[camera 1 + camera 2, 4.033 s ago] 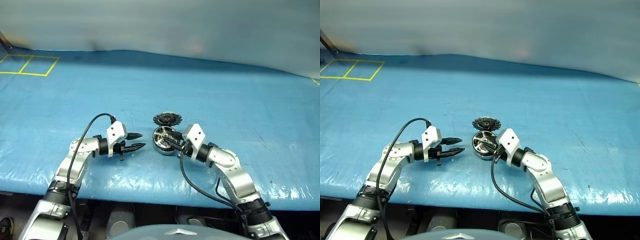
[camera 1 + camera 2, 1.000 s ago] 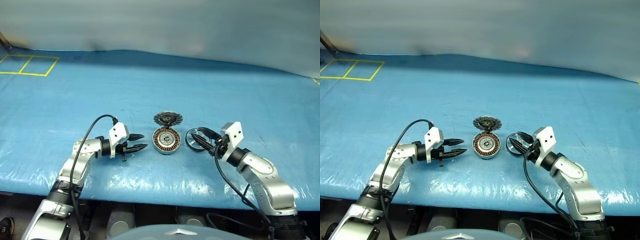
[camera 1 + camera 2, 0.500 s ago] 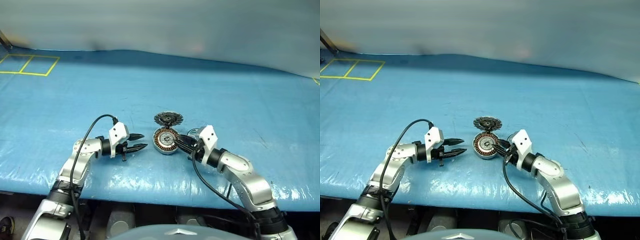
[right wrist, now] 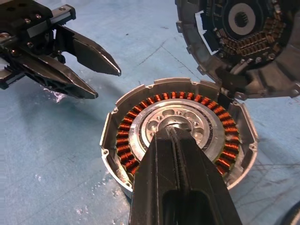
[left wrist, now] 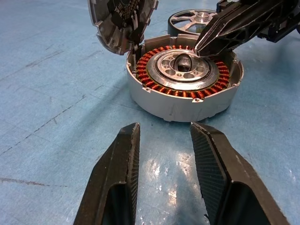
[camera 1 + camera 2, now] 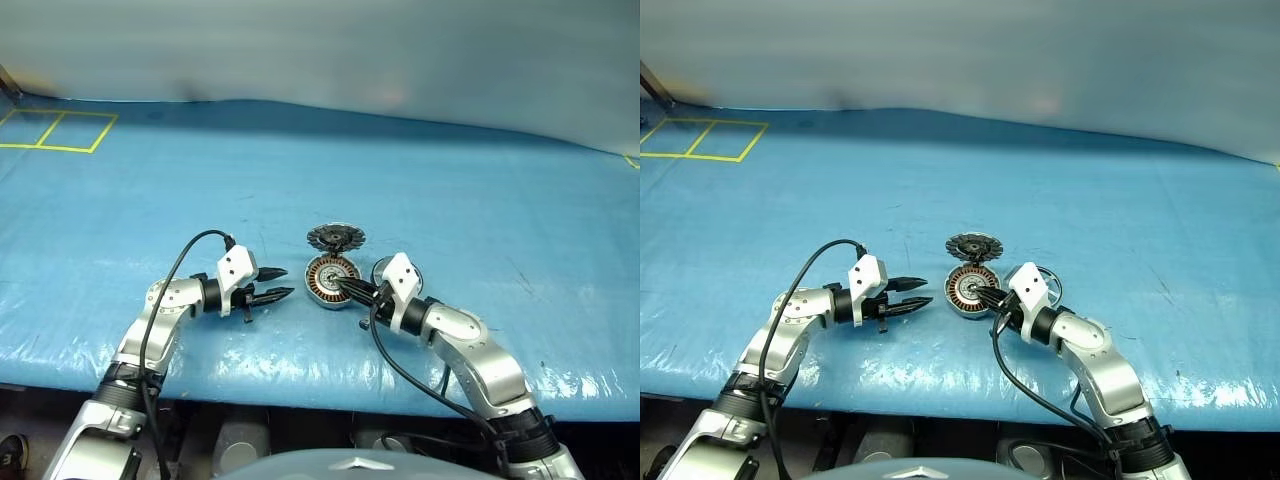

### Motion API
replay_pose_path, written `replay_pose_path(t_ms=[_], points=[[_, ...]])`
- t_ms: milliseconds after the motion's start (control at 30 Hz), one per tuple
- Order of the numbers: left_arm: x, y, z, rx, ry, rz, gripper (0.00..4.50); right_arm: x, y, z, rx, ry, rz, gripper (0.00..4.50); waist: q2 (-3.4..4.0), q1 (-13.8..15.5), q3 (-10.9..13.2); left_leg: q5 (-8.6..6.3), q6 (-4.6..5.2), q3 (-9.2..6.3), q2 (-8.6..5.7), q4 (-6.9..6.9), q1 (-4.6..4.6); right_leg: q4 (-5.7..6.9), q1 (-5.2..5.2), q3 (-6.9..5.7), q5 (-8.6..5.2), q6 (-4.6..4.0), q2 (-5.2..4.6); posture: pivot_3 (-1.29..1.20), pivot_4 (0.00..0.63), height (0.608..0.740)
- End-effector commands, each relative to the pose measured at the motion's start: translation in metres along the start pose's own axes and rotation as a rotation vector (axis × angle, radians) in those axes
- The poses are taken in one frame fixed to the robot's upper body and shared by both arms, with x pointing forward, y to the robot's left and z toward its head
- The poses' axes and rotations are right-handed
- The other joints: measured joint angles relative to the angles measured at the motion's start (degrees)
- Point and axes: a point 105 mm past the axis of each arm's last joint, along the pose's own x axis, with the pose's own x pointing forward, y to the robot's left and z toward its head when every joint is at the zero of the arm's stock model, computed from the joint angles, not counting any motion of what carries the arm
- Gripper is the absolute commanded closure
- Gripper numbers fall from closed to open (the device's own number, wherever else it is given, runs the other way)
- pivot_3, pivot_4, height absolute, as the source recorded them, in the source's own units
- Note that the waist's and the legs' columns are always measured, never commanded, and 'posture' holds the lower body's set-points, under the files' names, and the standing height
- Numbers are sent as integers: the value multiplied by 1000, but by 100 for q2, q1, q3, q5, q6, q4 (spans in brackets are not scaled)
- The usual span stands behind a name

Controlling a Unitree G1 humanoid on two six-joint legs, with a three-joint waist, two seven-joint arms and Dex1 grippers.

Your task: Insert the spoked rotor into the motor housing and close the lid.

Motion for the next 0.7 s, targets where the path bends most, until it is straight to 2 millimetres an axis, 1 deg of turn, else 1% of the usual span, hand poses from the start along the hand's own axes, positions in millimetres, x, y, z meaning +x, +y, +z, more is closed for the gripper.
replay_pose_path(t_ms=[33,267,467,700], points=[[-1,0,6,28,-22,4,2697,7,0,16,-44,-61,8,4467,0,-1,0,0,0,0,0,0,0,0,0,0,0,0,0,0,150,740],[-1,0,5,25,-22,7,2697,11,0,22,-60,-81,17,4467,0,5,0,0,0,0,0,-1,-1,-1,0,0,0,0,0,0,150,740],[-1,0,5,22,-24,12,2697,12,-7,14,-79,-34,-16,4467,0,2,0,0,0,0,0,0,0,0,0,0,0,0,0,0,150,740],[-2,-1,4,19,-20,14,2697,9,-8,10,-116,7,-15,4467,0,3,0,0,0,0,0,-1,0,0,0,0,0,0,0,0,150,740]])
